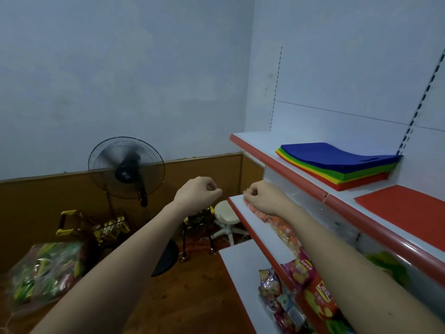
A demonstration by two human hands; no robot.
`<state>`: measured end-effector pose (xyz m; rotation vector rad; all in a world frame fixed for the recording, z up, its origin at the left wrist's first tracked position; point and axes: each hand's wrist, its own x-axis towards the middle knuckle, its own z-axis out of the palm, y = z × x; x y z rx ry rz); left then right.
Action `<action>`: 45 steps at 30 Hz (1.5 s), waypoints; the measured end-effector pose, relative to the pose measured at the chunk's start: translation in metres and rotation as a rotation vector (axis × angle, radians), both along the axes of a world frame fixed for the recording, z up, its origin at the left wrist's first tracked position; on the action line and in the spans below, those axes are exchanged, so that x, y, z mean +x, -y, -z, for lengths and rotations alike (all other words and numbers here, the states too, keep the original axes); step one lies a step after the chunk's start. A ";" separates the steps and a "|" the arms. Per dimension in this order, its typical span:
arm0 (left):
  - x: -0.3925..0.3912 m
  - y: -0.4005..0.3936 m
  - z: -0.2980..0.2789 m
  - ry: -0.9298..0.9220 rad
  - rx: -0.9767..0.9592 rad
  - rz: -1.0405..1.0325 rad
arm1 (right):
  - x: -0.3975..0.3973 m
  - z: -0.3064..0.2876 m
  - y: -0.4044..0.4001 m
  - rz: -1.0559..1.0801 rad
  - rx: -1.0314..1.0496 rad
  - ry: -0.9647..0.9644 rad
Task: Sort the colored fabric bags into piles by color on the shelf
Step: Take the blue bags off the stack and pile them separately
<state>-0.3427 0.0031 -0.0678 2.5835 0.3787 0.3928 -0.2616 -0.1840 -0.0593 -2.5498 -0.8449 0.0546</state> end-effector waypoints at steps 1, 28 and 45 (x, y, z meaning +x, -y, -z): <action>0.010 -0.011 -0.002 0.017 -0.020 0.024 | 0.008 0.000 -0.009 0.018 -0.001 -0.003; 0.371 0.017 -0.017 0.150 -0.320 0.666 | 0.182 -0.044 0.076 0.775 0.417 0.383; 0.485 0.068 0.022 0.148 -0.327 0.672 | 0.217 -0.005 0.116 1.470 0.360 0.315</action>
